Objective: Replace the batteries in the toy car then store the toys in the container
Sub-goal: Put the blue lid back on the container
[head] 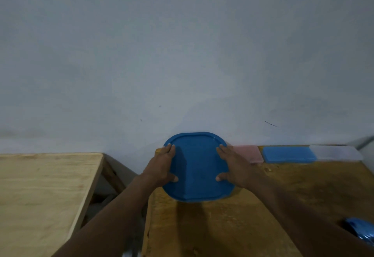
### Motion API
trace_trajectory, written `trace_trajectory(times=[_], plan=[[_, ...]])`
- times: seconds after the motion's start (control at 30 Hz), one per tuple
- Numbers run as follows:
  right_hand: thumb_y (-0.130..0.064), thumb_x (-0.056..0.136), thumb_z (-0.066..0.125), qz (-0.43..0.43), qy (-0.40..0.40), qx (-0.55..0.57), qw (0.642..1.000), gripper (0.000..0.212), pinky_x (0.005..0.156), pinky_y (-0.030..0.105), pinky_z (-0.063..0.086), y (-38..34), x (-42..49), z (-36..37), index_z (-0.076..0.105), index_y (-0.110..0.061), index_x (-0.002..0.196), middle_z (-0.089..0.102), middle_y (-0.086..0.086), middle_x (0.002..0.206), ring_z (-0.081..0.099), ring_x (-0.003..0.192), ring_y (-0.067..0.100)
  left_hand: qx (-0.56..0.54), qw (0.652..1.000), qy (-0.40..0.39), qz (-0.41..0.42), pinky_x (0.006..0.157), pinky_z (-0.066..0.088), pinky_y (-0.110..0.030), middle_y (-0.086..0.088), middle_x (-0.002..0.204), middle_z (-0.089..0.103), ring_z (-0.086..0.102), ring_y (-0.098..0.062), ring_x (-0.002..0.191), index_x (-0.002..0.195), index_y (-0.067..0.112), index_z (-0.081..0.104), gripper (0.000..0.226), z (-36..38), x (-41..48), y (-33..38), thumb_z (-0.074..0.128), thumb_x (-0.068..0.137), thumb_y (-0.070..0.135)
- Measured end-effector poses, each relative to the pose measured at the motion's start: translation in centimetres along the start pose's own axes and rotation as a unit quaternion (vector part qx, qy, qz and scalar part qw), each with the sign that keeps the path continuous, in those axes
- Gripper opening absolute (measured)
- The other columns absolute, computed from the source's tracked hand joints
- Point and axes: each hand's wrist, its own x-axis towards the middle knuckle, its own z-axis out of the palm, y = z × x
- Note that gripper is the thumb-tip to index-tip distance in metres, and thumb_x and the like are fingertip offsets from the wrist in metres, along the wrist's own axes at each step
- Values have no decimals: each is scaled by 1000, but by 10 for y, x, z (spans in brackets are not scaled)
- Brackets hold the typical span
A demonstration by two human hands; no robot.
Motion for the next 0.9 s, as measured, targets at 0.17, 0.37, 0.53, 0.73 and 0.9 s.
trace_trajectory(times=[0.17,0.37,0.53,0.73,0.9], plan=[[-35,81,74,-33,-60,-24,997,105,120,32,4,5,19,-3,1,-16,154,-6,-2,162,-6,148,15,21,997,-64,31,122,8,-37,-2,163,-13,-13,-21,150,155,14,-8,108,-5,13,-6,74,85,26],[-40,80,74,-38,-114,-39,992,112,119,32,1,10,34,-5,-7,-15,153,-14,-1,160,-7,148,16,86,988,-113,58,123,10,-36,-6,161,-22,-15,-23,149,153,11,-16,111,-5,26,1,72,86,24],[-43,80,73,-43,-126,-32,991,113,118,30,-2,14,39,-5,-8,-16,152,-16,-1,160,-8,148,17,101,982,-141,68,123,11,-37,-6,160,-25,-12,-23,150,153,12,-15,110,-11,31,0,71,87,30],[-42,79,74,-52,-131,-27,990,113,118,30,-6,19,43,-3,-9,-15,152,-16,-1,160,-9,147,14,105,978,-169,55,124,8,-40,-2,159,-28,-16,-21,149,153,13,-17,135,-8,35,1,81,69,52],[-44,80,72,-61,-138,-55,987,113,120,33,-2,15,41,-6,-8,-12,152,-16,3,160,-9,148,17,124,980,-150,30,123,10,-42,-7,158,-29,-19,-25,149,151,8,-20,137,0,30,14,84,69,44]])
